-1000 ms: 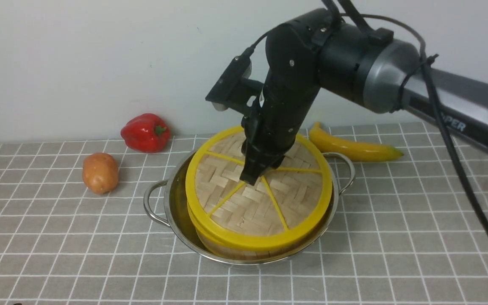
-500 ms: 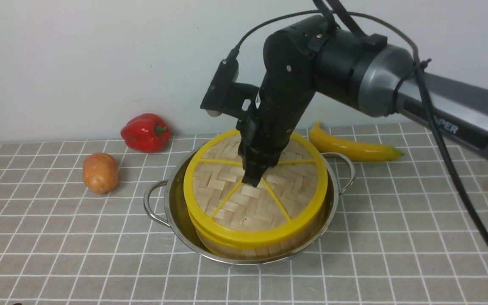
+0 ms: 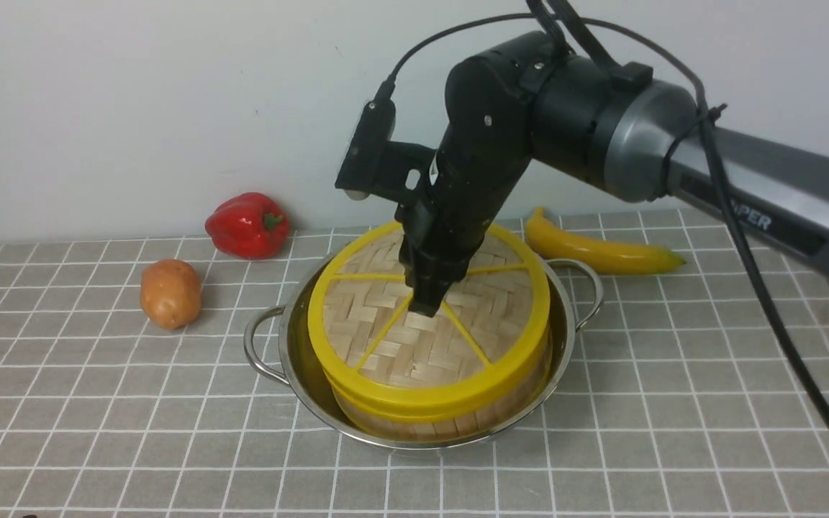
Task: Place the steamer in the pot on the grey tablecloth, and put the lid on the steamer.
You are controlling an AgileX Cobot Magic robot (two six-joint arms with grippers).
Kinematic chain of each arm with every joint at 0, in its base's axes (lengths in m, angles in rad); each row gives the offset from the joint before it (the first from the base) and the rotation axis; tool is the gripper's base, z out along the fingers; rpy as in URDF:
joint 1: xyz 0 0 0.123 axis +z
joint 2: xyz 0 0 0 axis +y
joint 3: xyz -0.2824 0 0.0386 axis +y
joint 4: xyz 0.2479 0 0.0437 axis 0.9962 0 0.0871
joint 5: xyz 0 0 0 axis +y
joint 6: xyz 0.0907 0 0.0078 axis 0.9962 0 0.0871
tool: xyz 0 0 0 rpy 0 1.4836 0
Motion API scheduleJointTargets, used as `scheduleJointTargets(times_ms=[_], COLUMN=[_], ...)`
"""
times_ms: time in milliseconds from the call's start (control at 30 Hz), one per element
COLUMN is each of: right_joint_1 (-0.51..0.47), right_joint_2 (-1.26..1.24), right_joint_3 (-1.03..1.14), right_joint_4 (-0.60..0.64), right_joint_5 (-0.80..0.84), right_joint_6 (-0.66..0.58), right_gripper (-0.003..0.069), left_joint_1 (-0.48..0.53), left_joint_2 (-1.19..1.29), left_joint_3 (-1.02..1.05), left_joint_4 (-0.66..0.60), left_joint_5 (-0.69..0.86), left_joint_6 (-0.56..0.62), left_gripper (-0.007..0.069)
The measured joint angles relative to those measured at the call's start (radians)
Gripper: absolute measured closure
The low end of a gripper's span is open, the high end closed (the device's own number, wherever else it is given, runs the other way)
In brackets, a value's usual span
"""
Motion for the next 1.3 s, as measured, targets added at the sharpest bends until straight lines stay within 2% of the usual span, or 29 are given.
scheduleJointTargets(times_ms=[600, 667, 700, 733, 833, 900, 1033, 1167, 1300], right_joint_1=[0.0, 0.0, 0.0, 0.0, 0.0, 0.0, 0.0, 0.0, 0.0], right_joint_2=[0.021, 0.021, 0.021, 0.022, 0.022, 0.022, 0.014, -0.026, -0.085], right_joint_3=[-0.001, -0.001, -0.001, -0.001, -0.01, -0.023, -0.088, -0.195, -0.31], right_joint_4=[0.0, 0.0, 0.0, -0.001, -0.004, -0.008, -0.018, -0.069, -0.155], right_joint_5=[-0.02, -0.022, -0.03, -0.034, -0.032, -0.027, -0.019, 0.009, 0.071], right_joint_6=[-0.027, -0.027, -0.027, -0.027, -0.027, -0.027, -0.018, 0.059, 0.221], right_gripper=[0.0515, 0.049, 0.0466, 0.0386, 0.0242, 0.0174, 0.0113, 0.0124, 0.022], left_joint_1=[0.0, 0.0, 0.0, 0.0, 0.0, 0.0, 0.0, 0.0, 0.0], left_joint_2=[0.0, 0.0, 0.0, 0.0, 0.0, 0.0, 0.0, -0.001, -0.001], left_joint_3=[0.0, 0.0, 0.0, 0.0, 0.0, 0.0, 0.0, 0.0, 0.0], left_joint_4=[0.0, 0.0, 0.0, 0.0, 0.0, 0.0, 0.0, 0.0, 0.0], left_joint_5=[0.0, 0.0, 0.0, 0.0, 0.0, 0.0, 0.0, 0.0, 0.0], left_joint_6=[0.0, 0.0, 0.0, 0.0, 0.0, 0.0, 0.0, 0.0, 0.0], left_gripper=[0.0382, 0.0382, 0.0382, 0.0382, 0.0382, 0.0382, 0.0382, 0.0382, 0.0382])
